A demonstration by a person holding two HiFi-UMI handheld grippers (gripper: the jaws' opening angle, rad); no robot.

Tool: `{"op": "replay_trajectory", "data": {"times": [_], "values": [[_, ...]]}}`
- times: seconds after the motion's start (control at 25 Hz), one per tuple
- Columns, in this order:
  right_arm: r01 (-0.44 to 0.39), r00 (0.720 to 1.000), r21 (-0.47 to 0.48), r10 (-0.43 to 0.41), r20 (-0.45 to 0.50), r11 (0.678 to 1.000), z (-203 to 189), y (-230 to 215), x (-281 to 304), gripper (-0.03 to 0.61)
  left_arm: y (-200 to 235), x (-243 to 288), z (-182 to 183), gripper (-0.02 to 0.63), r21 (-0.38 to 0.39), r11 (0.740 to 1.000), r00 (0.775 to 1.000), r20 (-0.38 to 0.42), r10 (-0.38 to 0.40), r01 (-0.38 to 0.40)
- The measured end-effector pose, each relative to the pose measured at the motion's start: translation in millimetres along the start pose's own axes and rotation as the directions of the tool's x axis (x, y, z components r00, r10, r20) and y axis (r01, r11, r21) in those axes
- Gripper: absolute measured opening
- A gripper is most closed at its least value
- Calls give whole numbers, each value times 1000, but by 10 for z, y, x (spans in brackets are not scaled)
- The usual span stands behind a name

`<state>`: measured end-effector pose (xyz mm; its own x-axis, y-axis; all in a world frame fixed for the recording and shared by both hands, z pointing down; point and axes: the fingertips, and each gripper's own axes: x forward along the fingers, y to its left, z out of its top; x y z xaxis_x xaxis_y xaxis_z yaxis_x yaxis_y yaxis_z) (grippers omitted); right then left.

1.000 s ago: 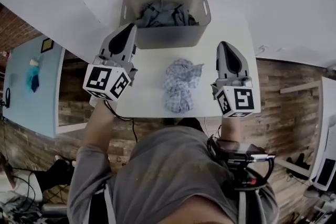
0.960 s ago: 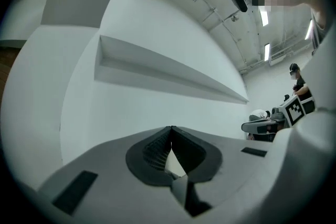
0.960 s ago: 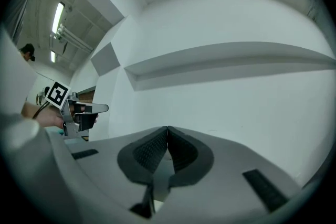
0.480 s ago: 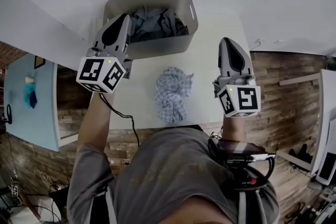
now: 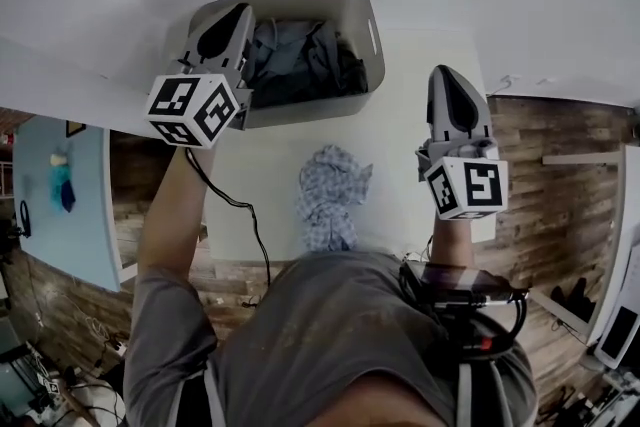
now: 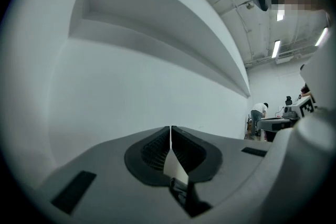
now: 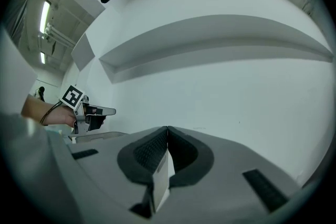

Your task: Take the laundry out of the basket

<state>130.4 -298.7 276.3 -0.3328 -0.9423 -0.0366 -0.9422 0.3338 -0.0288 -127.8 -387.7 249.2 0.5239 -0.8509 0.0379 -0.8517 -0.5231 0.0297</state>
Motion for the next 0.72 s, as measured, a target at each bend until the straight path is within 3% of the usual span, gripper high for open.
{"op": "replay_trajectory", "data": {"times": [0.08,0.28,0.44,0.56,0.72], "values": [[-2,1000,7,2,-16,1000,-99,-54,136,8,106,137,-176,14,-12,1000,999,-44,5,-5],[17,997,39,-14,-74,999,-400,-275,394,8,274,344,-684,112,-68,998,981,-193,-1,-12],[22,993,51,-15,-120,998,-625,-390,571,8,382,505,-843,172,-78,997,966,-257,-21,1],[1,988,66,9,-153,998,-786,-351,728,8,444,554,-1093,187,-91,996,941,-335,-35,5],[-22,983,95,39,-181,995,-1031,-336,936,8,527,588,-1513,202,-110,994,891,-451,-42,-9]]}}
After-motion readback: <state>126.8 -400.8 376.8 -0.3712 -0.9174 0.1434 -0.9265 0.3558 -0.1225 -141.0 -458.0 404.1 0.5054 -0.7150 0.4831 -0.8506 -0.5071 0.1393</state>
